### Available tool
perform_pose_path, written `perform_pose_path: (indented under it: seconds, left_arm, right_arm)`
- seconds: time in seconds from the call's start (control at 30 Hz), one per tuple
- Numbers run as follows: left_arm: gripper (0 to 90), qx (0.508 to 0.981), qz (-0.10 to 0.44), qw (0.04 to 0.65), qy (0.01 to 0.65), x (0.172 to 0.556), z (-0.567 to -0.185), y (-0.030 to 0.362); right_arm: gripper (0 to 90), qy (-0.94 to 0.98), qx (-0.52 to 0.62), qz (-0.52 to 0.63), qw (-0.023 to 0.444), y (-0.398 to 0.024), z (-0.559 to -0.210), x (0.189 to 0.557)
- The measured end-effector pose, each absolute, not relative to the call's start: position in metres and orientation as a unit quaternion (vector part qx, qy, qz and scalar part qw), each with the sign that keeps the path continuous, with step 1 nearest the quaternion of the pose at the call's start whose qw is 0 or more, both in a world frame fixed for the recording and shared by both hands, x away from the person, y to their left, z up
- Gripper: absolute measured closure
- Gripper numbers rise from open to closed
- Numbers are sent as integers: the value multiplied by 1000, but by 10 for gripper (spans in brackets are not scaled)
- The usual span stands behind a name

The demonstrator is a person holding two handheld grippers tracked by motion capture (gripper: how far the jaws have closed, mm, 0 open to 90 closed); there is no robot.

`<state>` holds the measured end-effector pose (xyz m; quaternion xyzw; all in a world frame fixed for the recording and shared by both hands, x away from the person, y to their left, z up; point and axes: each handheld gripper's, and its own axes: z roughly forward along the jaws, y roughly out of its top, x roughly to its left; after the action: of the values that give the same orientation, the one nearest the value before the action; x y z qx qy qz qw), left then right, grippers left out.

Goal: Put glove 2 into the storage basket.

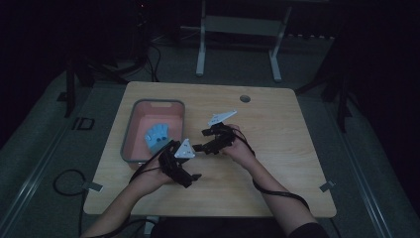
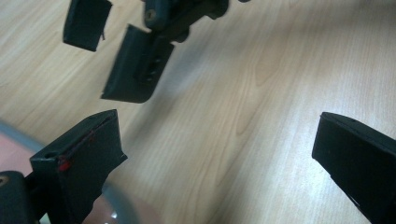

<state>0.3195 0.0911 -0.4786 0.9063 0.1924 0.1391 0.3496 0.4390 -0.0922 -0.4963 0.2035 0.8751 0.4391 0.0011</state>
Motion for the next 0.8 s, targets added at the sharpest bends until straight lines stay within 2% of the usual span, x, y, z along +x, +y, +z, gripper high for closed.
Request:
perform_pose_path:
  seconds: [0.27, 0.8]
  left_arm:
    - [15, 906, 130, 361, 179, 311, -488, 77]
    - [14, 918, 116, 343, 161, 304, -515, 58]
  right_arm:
    - [159, 878, 208, 431, -4, -101, -508, 437]
    - [159, 878, 223, 423, -15, -117, -532, 428]
